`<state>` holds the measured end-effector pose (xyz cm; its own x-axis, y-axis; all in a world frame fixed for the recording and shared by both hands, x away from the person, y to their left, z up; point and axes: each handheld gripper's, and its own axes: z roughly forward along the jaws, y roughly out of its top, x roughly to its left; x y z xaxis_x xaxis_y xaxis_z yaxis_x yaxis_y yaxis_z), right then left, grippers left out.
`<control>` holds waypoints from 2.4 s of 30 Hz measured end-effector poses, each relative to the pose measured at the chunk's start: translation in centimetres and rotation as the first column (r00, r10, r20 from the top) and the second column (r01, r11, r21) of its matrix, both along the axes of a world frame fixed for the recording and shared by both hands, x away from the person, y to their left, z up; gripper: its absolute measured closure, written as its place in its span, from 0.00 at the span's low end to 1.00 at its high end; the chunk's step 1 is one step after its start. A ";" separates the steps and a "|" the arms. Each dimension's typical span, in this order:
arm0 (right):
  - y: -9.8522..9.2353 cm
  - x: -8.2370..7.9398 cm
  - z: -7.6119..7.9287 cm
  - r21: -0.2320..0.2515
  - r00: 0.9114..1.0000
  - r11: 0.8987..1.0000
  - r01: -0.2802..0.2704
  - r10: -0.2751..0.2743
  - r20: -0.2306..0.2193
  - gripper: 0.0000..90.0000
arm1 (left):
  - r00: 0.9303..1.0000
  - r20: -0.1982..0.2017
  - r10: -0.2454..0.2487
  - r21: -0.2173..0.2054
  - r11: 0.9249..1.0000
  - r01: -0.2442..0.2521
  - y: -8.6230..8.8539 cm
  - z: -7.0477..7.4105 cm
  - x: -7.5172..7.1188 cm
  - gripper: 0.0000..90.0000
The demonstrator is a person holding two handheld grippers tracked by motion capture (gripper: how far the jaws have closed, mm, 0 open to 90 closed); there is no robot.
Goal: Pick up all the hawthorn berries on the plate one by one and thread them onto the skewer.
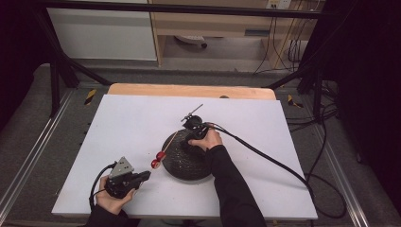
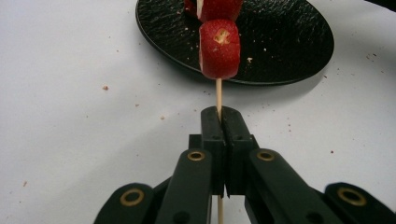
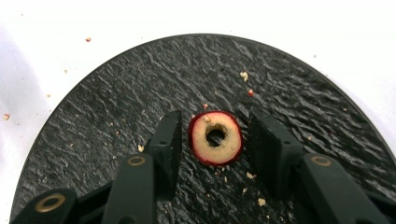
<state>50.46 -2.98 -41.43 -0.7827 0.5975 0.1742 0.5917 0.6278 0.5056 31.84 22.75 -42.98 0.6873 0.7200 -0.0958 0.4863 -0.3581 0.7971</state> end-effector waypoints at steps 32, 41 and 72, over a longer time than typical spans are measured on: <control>-0.3 0.2 0.7 0.008 0.999 1.000 0.014 -0.013 -0.051 0.70 | 1.000 0.002 -0.003 0.001 1.000 0.003 -0.1 0.0 0.0 0.98; -0.7 -0.5 1.8 0.015 0.999 1.000 0.027 -0.027 -0.042 0.70 | 1.000 0.004 -0.003 0.001 1.000 0.003 -0.1 0.1 -0.1 0.98; -5.1 -5.6 3.0 0.267 0.992 0.957 0.111 -0.122 0.023 0.70 | 1.000 0.007 -0.008 -0.001 1.000 0.008 -0.4 0.1 -0.2 0.98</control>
